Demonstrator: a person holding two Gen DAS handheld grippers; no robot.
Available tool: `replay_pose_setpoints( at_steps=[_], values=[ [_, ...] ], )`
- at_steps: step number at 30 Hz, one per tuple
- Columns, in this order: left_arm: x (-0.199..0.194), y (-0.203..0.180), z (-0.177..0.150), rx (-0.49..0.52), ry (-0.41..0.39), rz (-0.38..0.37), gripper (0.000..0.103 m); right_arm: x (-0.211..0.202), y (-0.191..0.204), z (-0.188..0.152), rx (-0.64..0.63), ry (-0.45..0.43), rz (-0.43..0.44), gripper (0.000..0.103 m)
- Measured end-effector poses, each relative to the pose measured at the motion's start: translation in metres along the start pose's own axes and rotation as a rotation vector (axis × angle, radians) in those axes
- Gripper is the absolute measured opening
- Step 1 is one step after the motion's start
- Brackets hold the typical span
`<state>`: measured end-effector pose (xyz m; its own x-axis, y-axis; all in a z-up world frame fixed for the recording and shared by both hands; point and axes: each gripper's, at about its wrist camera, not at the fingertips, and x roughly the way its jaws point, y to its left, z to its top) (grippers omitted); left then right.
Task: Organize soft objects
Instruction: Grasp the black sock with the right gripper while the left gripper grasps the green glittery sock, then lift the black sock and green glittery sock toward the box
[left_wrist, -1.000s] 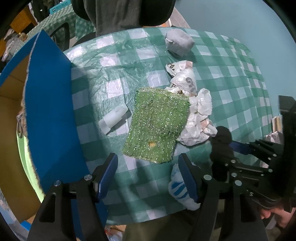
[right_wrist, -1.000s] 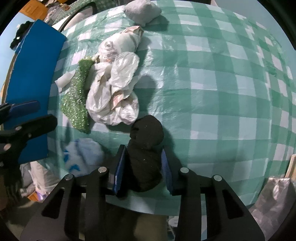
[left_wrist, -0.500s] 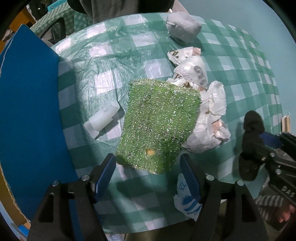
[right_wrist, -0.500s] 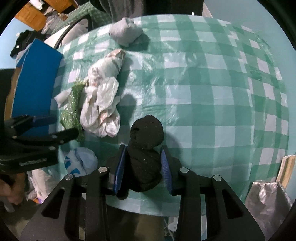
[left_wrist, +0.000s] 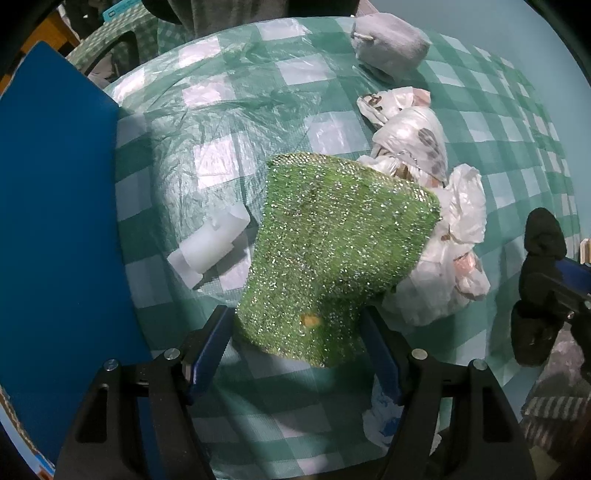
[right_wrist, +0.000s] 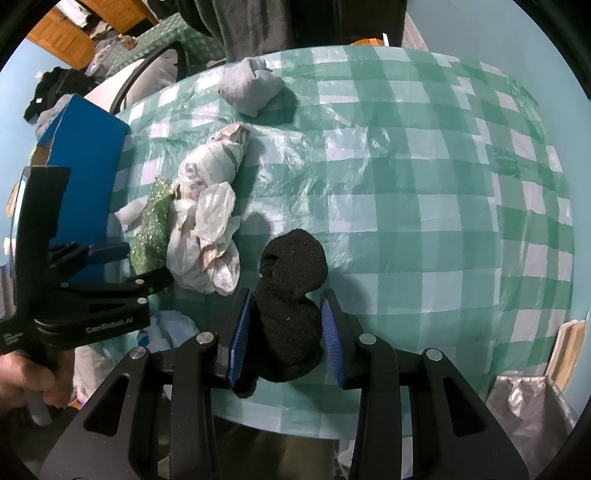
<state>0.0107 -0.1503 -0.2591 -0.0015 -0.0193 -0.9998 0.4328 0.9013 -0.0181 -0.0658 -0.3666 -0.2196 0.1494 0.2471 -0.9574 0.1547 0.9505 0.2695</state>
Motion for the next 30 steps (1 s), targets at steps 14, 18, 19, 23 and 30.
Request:
replay_pose_setpoints(
  at_steps=[14,18,19,23,30],
  values=[
    [-0.016,0.015,-0.003,0.043,-0.08,0.019,0.024,-0.007,0.007,0.009,-0.004,-0.023,0.015,0.036],
    [-0.029,0.017,-0.009,0.043,-0.104,0.004,0.024,-0.011,0.011,0.011,-0.004,-0.036,0.021,0.036],
    [-0.034,0.018,-0.01,0.042,-0.113,-0.001,0.024,-0.013,0.012,0.012,-0.004,-0.039,0.023,0.036],
    [-0.054,0.021,-0.012,0.038,-0.148,-0.005,0.024,-0.02,0.018,0.013,-0.012,-0.053,0.032,0.036],
    [-0.085,0.017,-0.017,0.034,-0.201,-0.019,0.024,-0.031,0.03,0.015,-0.031,-0.074,0.032,0.036]
  ],
)
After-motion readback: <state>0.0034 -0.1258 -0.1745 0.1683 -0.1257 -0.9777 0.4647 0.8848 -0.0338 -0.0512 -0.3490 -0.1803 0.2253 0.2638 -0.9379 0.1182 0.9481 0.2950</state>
